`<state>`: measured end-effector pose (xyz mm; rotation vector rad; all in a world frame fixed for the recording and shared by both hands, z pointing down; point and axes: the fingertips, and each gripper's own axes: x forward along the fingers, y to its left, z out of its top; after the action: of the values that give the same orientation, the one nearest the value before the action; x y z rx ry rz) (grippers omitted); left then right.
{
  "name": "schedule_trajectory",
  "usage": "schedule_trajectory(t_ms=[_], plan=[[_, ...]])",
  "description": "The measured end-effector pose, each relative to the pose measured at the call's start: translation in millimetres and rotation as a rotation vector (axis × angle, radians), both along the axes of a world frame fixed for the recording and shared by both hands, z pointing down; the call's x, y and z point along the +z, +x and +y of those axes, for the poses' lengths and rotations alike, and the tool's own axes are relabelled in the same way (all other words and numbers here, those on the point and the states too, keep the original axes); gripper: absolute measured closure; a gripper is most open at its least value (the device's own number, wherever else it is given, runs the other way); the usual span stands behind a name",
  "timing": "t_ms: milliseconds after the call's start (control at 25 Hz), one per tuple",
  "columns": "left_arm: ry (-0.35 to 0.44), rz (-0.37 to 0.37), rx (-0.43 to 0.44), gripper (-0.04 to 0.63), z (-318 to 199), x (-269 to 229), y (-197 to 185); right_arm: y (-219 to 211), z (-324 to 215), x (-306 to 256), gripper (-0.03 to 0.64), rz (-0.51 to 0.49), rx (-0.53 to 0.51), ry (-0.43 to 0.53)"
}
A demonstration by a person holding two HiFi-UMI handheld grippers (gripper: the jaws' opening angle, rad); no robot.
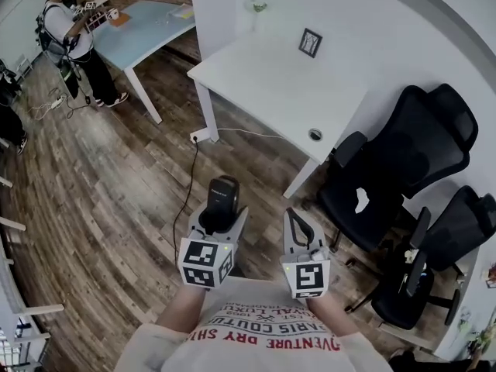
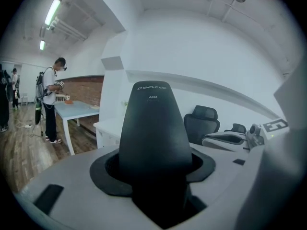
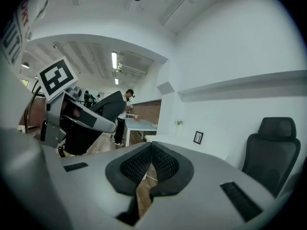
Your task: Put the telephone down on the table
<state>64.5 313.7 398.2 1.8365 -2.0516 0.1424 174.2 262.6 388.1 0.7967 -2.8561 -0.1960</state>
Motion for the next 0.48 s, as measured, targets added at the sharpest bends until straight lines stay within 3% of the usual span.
schedule_trajectory(t_ms=[280, 480], plan=[[-0.014, -0.006, 0.097, 0.313, -57.8, -4.0, -94.6, -105.6, -46.6, -4.5, 0.592, 0.006, 0.047, -0.004], [-0.011, -0.001, 0.132, 0.313, -77.4, 3.0, -140.7, -157.8, -71.7, 2.6, 0.592, -0.035, 0.081, -0.070]])
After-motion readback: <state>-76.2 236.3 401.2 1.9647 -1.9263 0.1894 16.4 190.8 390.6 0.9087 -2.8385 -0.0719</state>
